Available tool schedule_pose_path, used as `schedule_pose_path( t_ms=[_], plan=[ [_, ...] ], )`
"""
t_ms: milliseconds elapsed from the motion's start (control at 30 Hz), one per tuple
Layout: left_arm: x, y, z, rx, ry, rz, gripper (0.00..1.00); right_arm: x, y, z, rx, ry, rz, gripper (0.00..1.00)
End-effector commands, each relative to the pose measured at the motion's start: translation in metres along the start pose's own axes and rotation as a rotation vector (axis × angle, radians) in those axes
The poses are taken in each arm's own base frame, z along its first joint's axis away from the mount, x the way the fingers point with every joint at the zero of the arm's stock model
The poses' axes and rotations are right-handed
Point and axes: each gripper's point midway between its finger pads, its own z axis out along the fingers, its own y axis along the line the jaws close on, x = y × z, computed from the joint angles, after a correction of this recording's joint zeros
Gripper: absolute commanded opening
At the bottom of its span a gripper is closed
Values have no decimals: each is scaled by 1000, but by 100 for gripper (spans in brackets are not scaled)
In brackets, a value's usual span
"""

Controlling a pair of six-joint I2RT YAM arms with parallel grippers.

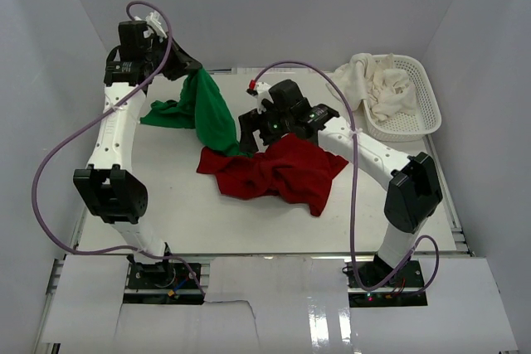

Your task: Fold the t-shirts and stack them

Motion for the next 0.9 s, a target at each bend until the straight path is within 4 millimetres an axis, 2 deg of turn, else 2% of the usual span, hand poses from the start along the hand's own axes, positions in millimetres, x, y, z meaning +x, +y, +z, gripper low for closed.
schedule_pose_path(
  t_ms=[0,100,267,333,367,433,467,533,600,667,700,733,800,833,867],
  plan=[
    [3,-51,-32,124,-35,45,0,-57,9,-7,-36,-272,-212,97],
    [13,-55,-35,140,-10,31,0,-71,7,3,-37,-337,-280,96],
    [30,-58,-41,161,30,8,0,-118,3,16,-8,-532,-358,94],
    [34,-58,-44,162,35,4,0,-129,0,21,5,-568,-366,93],
    [38,-58,-47,161,40,-3,0,-142,4,18,3,-596,-371,93],
    [43,-57,-49,163,51,-20,0,-148,3,28,-7,-596,-367,93],
    [48,-56,-50,165,64,-30,0,-160,8,25,-17,-621,-373,93],
    [54,-55,-51,171,83,-49,0,-164,6,34,-19,-621,-368,93],
    [63,-55,-53,183,102,-56,0,-176,11,33,-37,-654,-371,92],
    [67,-54,-56,187,109,-62,0,-175,11,41,-52,-642,-364,90],
    [71,-53,-57,187,117,-66,0,-185,15,38,-57,-659,-370,85],
    [73,-52,-58,187,120,-68,0,-184,13,46,-62,-645,-365,57],
    [76,-50,-58,181,123,-67,0,-183,13,51,-65,-616,-352,21],
    [76,-50,-58,180,122,-66,0,-186,13,50,-60,-621,-350,8],
    [75,-49,-57,179,120,-57,0,-184,14,49,-66,-617,-346,8]
  ],
)
